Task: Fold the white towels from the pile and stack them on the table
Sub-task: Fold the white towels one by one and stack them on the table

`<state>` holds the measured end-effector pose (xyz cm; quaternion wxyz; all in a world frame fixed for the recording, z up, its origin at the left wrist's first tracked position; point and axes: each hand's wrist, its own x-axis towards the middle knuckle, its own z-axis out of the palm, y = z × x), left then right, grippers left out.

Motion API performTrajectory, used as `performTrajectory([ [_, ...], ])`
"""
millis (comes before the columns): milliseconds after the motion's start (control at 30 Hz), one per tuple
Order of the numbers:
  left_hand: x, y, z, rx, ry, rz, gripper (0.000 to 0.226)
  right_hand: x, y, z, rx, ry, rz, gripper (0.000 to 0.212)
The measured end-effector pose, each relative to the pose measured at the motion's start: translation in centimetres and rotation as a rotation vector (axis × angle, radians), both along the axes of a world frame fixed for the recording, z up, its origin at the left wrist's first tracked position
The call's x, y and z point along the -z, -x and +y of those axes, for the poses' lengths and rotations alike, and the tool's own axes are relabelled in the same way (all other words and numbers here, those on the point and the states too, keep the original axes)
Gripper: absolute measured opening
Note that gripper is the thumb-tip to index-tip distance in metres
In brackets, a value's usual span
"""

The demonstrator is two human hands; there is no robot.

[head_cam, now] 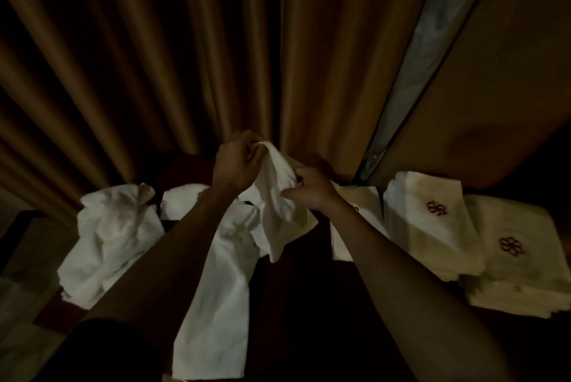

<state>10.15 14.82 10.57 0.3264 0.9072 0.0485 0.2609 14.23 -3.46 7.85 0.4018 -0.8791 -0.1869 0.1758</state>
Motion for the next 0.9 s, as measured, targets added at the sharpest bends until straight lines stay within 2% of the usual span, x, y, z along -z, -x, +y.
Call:
performTrajectory([
  [33, -0.2, -0.1, -0.1, 0.001, 0.001, -0.003, 0.023, -0.2, -0.1, -0.4, 0.009, 0.002, 0.003, 0.020],
  [100, -0.7, -0.2, -0.4, -0.018, 0.015, -0.025, 0.022, -1.0, -0.3, -1.1, 0.057, -0.053, -0.056, 0.013],
  [267, -3.2, -0.4, -1.0, -0.117, 0.017, -0.118, 0.022, -4.7, -0.7, -2.1, 0.227, -0.339, -0.163, 0.010],
  [400, -5.4, -0.7, -1.7, -0.150, 0.025, -0.165, 0.024, -8.2, -1.0, -3.2, 0.276, -0.438, -0.280, 0.011],
  [667, -6.2, 0.2, -5.1, 0.007, -0.056, -0.119, 0.025, -10.0, 0.5, -9.2, 0.328, -0.507, -0.396, 0.010],
  [900, -8.0, 2.0, -10.0, 0.097, -0.185, -0.020, 0.042, -12.3, 2.8, -16.3, 0.379, -0.514, -0.462, 0.012],
])
